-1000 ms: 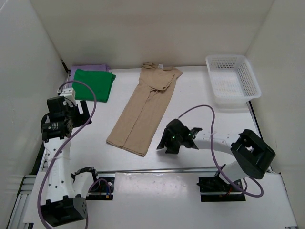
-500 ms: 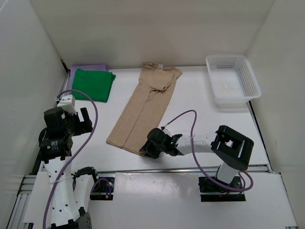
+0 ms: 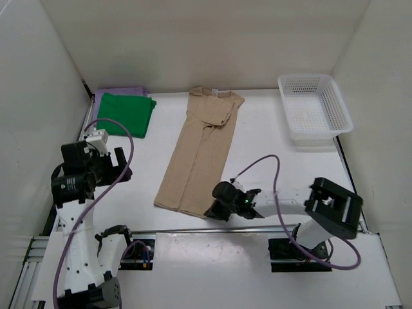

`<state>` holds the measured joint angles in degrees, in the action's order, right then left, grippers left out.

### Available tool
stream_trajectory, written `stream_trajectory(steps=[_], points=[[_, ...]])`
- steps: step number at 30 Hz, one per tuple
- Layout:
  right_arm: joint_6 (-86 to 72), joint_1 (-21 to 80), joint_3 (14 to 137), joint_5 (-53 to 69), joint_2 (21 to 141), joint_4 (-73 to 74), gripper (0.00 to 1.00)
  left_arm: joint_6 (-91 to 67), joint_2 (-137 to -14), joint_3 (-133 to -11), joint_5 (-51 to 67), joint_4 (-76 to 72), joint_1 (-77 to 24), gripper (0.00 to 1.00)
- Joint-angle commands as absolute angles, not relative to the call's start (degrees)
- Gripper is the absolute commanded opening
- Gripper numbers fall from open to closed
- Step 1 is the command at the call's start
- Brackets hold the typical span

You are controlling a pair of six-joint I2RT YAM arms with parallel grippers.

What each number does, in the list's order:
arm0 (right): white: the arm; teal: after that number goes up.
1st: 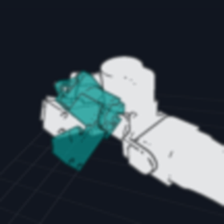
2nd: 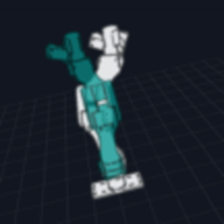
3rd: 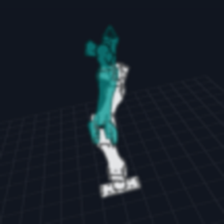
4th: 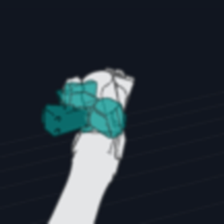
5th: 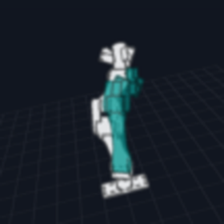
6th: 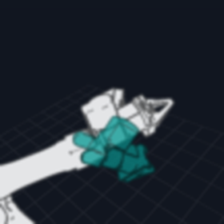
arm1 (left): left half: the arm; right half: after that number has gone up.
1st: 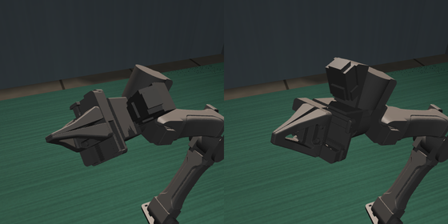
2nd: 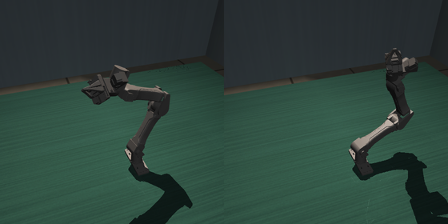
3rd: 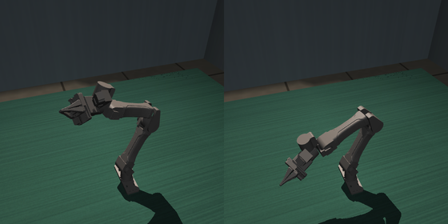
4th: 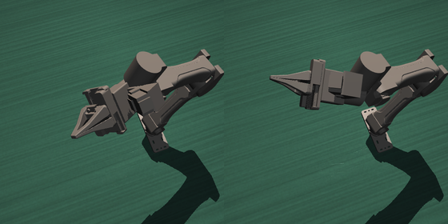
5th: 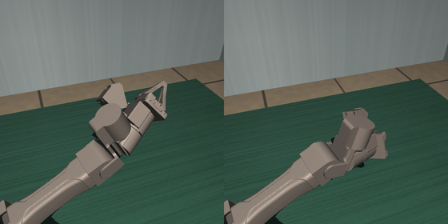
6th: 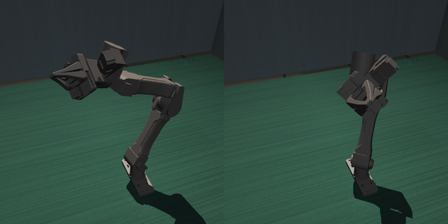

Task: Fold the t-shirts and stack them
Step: Rotate the tshirt 90 degrees

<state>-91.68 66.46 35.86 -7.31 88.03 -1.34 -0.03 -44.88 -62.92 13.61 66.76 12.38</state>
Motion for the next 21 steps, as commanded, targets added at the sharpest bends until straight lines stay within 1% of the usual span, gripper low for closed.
stream_trajectory(steps=[1,2,4,5,7,8,9,10,11,12,13,14,15,16,17,18,19,20,21], points=[[-84.39,66.88,28.25,-6.34,80.35,3.16,0.03,0.0,-49.47,-68.79,19.33,70.4,12.66,1.0],[-83.16,66.88,26.73,-5.28,76.5,3.69,0.04,0.0,-50.18,-70.47,19.34,70.4,11.96,1.0],[-79.55,66.88,23.14,-4.22,73.14,3.69,0.12,0.0,-53.24,-74.25,20.39,69.1,10.03,1.0],[-78.06,66.88,23.12,-3.61,70.69,4.21,0.27,0.0,-54.57,-78.27,20.39,68.3,9.06,1.0],[-73.49,66.88,23.12,-3.6,68.57,8.5,0.35,0.0,-57.46,-82.25,17.94,64.88,7.04,1.0],[-72.69,66.88,23.64,-4.3,66.29,10.61,0.39,0.0,-61.22,-86.62,15.84,59.99,4.51,1.0],[-71.82,66.88,23.64,-4.31,64.96,12.9,0.46,0.0,-63.78,-89.36,12.95,57.68,2.92,1.0],[-70.24,66.88,22.95,-4.31,63.39,13.7,0.53,0.0,-66.77,-92.52,4.57,55.83,1.07,1.0],[-70.22,66.88,22.33,-4.31,59.98,14.75,0.6,0.0,-73.93,-100.47,-0.39,54.59,-2.86,1.0],[-69.62,66.88,22.32,-5.52,58.11,16.33,0.68,0.0,-78.01,-105.24,-5.75,54.58,-5.25,1.0],[-68.74,66.88,22.32,-6.23,56.18,19.13,0.7,0.0,-82.14,-110.34,-11.28,54.58,-7.88,1.0],[-68.21,66.88,23.54,-7.28,52.42,20.73,0.71,0.0,-89.83,-115.44,-24.04,55.28,-13.57,1.0],[-67.59,66.88,24.42,-8.6,50.9,22.48,0.73,0.0,-93.22,-123.93,-31.04,54.67,-15.8,1.0],[-65.59,66.36,25.65,-10.01,48.54,26.24,0.77,0.0,-96.04,-127.58,-43.12,48.93,-17.3,1.0],[-64.0,66.36,26.8,-12.11,47.99,28.02,0.78,0.0,-98.94,-132.58,-45.42,47.91,-18.53,1.0],[-62.24,65.75,29.16,-12.74,47.99,29.34,0.8,0.0,-103.14,-143.59,-45.44,47.9,-19.15,1.0],[-60.57,64.87,30.14,-12.74,48.51,31.27,0.8,0.0,-103.18,-146.31,-43.7,50.51,-19.16,1.0],[-57.51,64.17,30.93,-12.74,49.3,31.29,0.81,0.0,-101.44,-145.21,-26.45,60.28,-19.16,1.0],[-55.91,63.38,31.46,-10.74,50.26,31.29,0.81,0.0,-93.07,-128.75,-14.19,62.03,-17.33,1.0]])
